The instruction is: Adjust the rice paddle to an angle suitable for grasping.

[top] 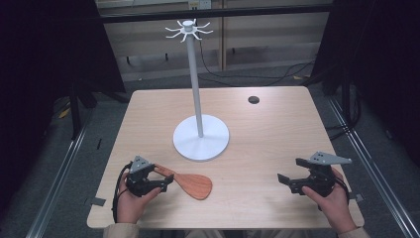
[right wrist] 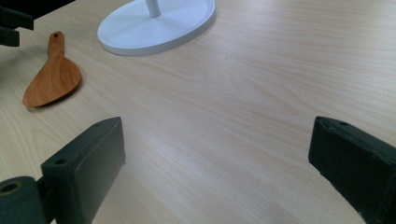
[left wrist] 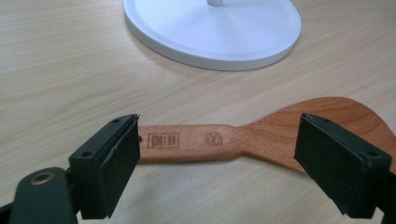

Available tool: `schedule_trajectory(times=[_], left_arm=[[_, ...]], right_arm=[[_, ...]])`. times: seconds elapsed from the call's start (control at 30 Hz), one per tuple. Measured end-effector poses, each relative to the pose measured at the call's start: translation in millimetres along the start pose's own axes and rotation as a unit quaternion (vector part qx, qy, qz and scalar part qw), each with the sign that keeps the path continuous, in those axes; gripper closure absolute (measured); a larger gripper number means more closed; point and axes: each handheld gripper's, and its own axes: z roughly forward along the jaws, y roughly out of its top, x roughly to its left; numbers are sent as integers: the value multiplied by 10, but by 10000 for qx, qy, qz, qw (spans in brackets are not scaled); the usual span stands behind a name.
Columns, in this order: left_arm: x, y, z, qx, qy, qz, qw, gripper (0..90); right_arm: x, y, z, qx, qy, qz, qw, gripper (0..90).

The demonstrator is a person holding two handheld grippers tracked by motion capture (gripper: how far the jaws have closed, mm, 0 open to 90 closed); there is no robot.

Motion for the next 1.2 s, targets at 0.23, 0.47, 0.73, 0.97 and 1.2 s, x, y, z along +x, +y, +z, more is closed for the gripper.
schedule_trajectory(times=[0.23, 0.47, 0.73, 0.97, 1.2], left_arm=[[-32, 19, 58, 87, -127, 146, 9998, 159], [-68, 27, 49, 137, -176, 225, 9995, 197], [-110, 45, -20, 351, -189, 500, 9980, 410], [-191, 26, -1, 731, -445, 701, 9939, 706], [-227, 53, 42, 615, -422, 771, 9942, 808]], right_arm=[[14, -26, 87, 178, 76, -89, 9998, 46], [39, -39, 102, 227, 94, -121, 9996, 53], [11, -22, 104, 168, 92, -84, 9998, 57], [31, 10, 142, 166, 157, -140, 9996, 62], [47, 29, 166, 139, 189, -189, 9995, 62]])
